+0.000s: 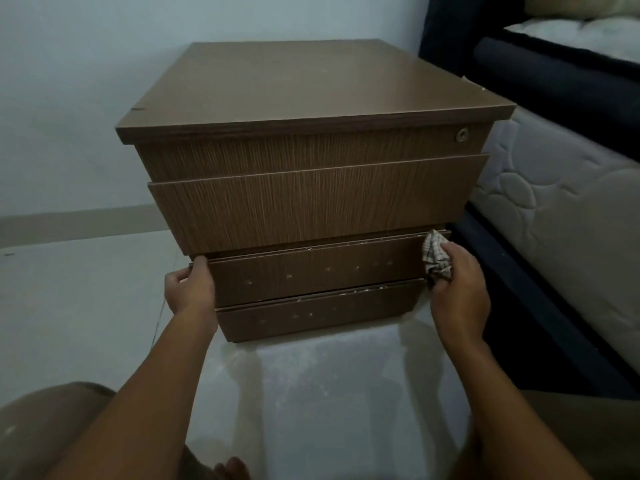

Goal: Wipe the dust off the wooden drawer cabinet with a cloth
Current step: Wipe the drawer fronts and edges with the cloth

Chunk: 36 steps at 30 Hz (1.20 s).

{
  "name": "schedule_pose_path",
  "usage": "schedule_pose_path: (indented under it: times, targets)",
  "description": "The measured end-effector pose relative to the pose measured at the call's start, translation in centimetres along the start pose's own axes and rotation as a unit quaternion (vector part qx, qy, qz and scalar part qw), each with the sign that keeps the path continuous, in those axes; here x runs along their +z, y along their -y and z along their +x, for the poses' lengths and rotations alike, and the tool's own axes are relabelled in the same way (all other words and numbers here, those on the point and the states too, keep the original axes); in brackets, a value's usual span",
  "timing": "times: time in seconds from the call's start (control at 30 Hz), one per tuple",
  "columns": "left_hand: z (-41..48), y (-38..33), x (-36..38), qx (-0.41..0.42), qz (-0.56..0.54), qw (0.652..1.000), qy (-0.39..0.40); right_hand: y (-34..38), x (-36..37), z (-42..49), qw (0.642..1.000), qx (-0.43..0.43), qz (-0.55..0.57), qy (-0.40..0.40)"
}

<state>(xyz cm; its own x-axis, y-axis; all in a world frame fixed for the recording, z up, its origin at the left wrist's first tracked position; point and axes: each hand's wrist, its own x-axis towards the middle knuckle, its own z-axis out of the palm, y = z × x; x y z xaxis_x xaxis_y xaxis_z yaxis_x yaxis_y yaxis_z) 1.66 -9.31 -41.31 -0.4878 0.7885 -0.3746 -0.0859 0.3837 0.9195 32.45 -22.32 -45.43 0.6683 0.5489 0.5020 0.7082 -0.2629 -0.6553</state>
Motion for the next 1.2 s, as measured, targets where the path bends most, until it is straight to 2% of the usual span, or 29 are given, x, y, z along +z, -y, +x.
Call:
schedule_pose_path:
  times: [0.2, 0.53, 0.97, 1.2]
  targets:
    - [0.0, -0.1, 0.2, -0.002, -0.008, 1.000, -0.009, -0.5, -0.8, 2.6, 0.999, 0.018, -0.033, -0.017]
    - [-0.5, 0.7, -0.3, 0.024, 0.002, 1.000, -0.015, -0.4, -1.5, 4.4, 0.995, 0.038, -0.011, 0.094]
    - [-0.5, 0.8, -0.8, 0.053, 0.018, 0.998, 0.007, 3.8, -0.1, 3.8, 0.968, -0.119, -0.081, 0.206]
    - [-0.7, 1.6, -1.5, 0.082, 0.023, 0.996, 0.031, 8.0, 3.0, 0.4, 0.959, -0.167, -0.066, 0.221]
